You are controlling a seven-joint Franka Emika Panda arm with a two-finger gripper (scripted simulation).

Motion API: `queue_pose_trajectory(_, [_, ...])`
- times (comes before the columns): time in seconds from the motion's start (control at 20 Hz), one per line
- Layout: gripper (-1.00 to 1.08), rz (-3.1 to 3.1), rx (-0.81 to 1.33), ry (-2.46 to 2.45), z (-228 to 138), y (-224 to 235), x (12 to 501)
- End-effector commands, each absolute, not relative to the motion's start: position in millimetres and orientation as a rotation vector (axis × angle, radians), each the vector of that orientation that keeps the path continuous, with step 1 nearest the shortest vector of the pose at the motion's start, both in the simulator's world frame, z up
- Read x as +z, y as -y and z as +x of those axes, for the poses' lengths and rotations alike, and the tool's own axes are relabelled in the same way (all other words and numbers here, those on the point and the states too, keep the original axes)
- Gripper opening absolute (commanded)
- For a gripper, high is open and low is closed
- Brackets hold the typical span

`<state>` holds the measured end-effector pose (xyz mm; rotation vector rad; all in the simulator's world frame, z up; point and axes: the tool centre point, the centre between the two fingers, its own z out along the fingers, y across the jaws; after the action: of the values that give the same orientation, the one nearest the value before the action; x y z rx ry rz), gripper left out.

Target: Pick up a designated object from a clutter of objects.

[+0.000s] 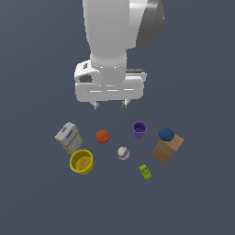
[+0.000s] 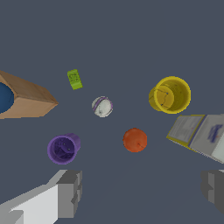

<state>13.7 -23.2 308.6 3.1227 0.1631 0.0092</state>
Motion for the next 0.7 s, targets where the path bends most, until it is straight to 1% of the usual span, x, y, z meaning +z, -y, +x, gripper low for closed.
queue_pose_trajectory(0.0, [1.00, 3.116, 0.006, -0.235, 20.5, 20.7, 295.2])
queue_pose_trajectory(0.25, [1.00, 3.091, 0.002, -0.429, 37.2, 13.4, 258.4])
queue_pose_trajectory(0.65, [1.00, 3.017, -0.004, -0.809, 61.4, -3.8, 181.4])
